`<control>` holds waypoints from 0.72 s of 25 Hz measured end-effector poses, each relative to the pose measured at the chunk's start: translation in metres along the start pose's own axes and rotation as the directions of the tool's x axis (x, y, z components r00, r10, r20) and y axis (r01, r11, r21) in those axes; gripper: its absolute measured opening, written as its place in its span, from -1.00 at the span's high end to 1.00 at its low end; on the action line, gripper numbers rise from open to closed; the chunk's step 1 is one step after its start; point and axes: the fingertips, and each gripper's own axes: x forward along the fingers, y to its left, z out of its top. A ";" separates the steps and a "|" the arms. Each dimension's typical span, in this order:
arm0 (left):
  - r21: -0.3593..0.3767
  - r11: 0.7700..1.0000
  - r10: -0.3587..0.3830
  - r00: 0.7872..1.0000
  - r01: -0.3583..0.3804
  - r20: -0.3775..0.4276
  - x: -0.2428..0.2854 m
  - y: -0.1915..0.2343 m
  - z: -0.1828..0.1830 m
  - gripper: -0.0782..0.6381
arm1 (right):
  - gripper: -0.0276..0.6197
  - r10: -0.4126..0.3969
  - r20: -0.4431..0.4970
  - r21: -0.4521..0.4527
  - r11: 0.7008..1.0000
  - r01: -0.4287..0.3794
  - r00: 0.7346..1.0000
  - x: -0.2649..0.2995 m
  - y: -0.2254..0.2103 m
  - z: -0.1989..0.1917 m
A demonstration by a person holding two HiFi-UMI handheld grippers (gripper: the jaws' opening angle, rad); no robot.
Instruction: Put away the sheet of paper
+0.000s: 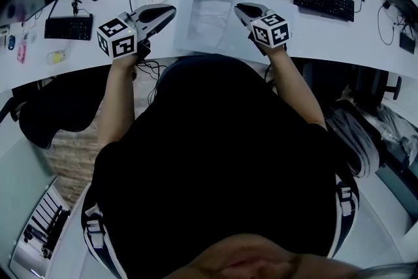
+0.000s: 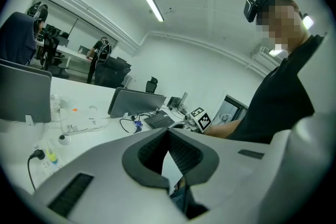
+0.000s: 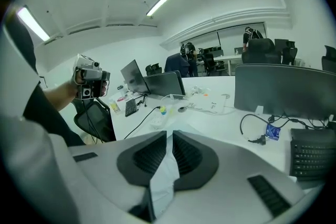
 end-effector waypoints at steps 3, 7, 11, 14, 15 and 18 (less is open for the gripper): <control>0.016 1.000 -0.003 1.000 0.003 0.013 0.005 -0.008 0.002 0.72 | 0.80 0.001 0.021 -0.009 1.000 0.000 1.000 -0.011 0.001 0.004; 0.032 0.999 0.012 0.999 -0.013 0.048 0.007 -0.015 0.005 0.72 | 0.87 0.010 0.052 -0.015 1.000 -0.009 0.999 -0.024 0.003 0.009; 0.035 0.999 0.028 0.997 -0.030 0.068 0.006 -0.021 0.009 0.72 | 0.87 0.014 0.076 -0.022 1.000 -0.013 0.997 -0.036 0.004 0.014; 0.040 0.998 0.034 0.997 -0.037 0.074 0.005 -0.025 0.010 0.72 | 0.87 0.027 0.098 -0.020 0.999 -0.025 0.995 -0.044 0.004 0.019; 0.042 0.998 0.037 0.996 -0.040 0.076 0.004 -0.026 0.011 0.72 | 0.87 0.037 0.106 -0.017 0.999 -0.035 0.994 -0.046 0.004 0.021; 0.049 0.998 0.046 0.996 -0.050 0.083 0.000 -0.030 0.013 0.72 | 0.87 0.059 0.126 -0.014 0.998 -0.057 0.990 -0.052 0.005 0.026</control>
